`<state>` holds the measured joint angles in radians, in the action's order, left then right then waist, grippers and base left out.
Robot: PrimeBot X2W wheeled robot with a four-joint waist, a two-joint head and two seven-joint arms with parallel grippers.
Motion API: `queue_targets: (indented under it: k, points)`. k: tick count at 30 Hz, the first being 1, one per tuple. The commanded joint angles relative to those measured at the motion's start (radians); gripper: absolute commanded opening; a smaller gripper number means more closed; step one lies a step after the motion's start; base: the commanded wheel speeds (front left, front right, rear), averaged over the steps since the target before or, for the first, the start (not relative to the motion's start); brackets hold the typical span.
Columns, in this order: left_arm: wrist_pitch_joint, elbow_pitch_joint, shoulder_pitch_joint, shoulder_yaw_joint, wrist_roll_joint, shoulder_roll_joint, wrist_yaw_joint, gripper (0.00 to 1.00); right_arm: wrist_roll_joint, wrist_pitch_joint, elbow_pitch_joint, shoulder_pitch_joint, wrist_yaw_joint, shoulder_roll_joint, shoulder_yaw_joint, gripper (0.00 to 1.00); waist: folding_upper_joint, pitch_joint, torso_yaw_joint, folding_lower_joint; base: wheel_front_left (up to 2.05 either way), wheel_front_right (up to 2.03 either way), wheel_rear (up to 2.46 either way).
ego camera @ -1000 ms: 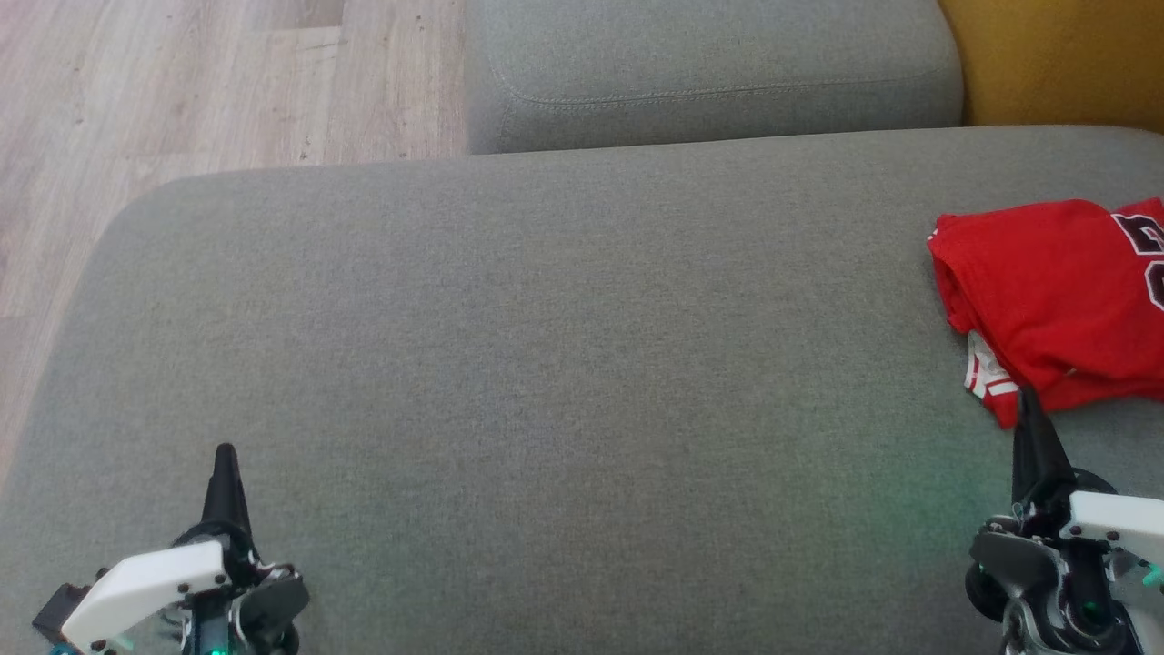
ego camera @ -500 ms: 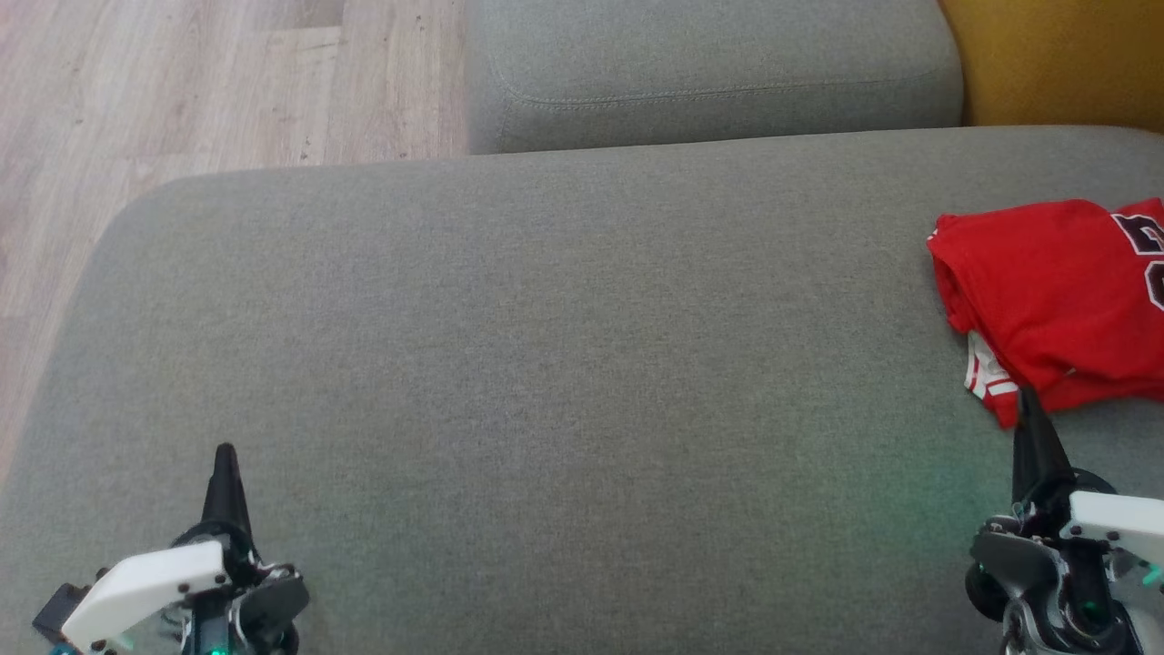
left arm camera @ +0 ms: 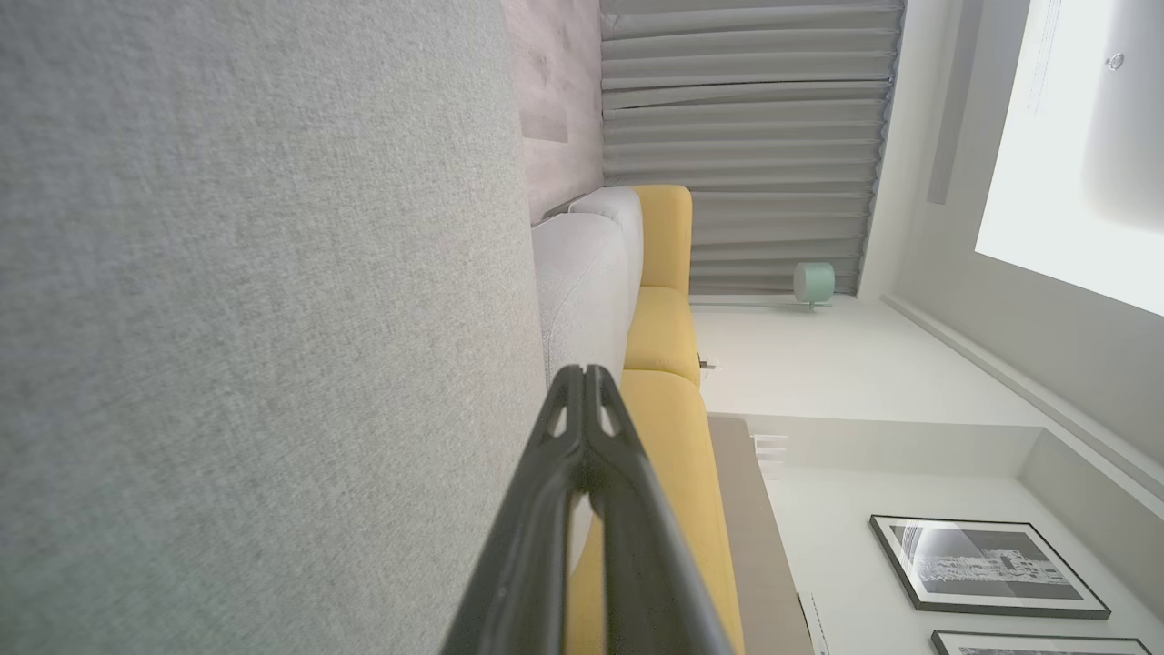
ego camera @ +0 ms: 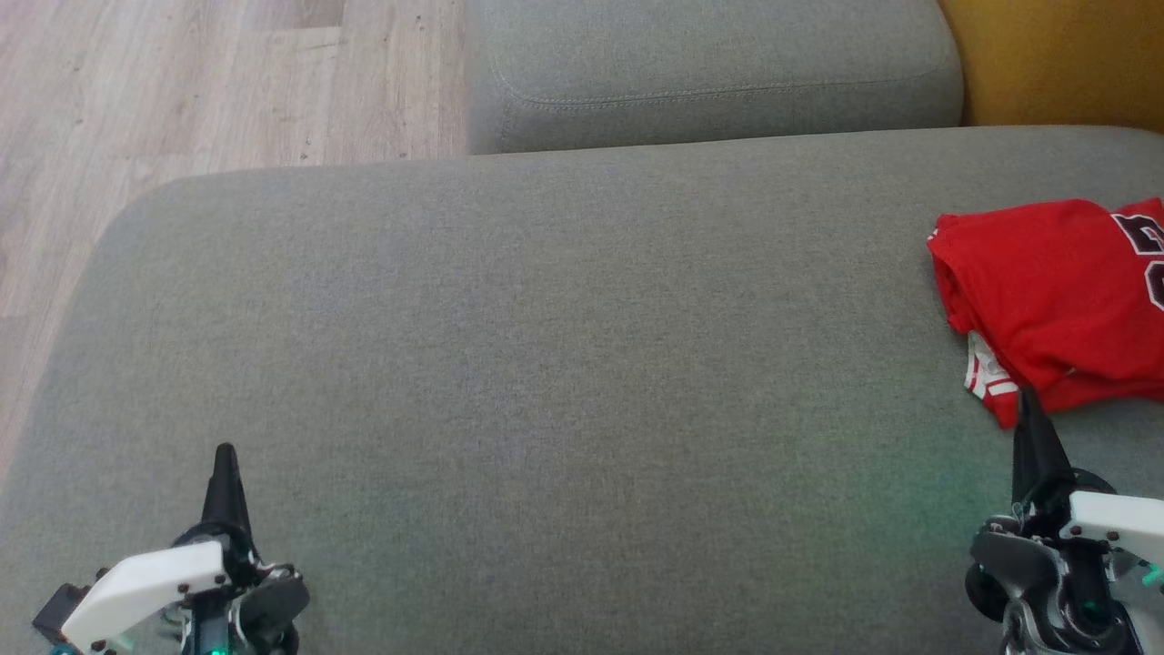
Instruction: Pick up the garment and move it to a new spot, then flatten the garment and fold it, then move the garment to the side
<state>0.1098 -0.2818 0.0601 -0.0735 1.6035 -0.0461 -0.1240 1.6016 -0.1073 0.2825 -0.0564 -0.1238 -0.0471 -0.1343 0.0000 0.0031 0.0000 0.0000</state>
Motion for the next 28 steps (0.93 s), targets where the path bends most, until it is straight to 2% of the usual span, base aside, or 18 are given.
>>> queue_targets:
  k: [1,28]
  points:
    - [0.003,0.036,0.048,-0.04,0.005,-0.004,-0.007,0.0,0.007,-0.006,-0.038,-0.052,-0.007,-0.003,0.02,0.0,0.0,0.0,0.0,0.0,0.0,0.0,0.0]
    - [0.003,0.037,0.048,-0.04,0.005,-0.004,-0.007,0.0,0.007,-0.006,-0.038,-0.052,-0.007,-0.003,0.021,0.0,0.0,0.0,0.0,0.0,0.0,0.0,0.0]
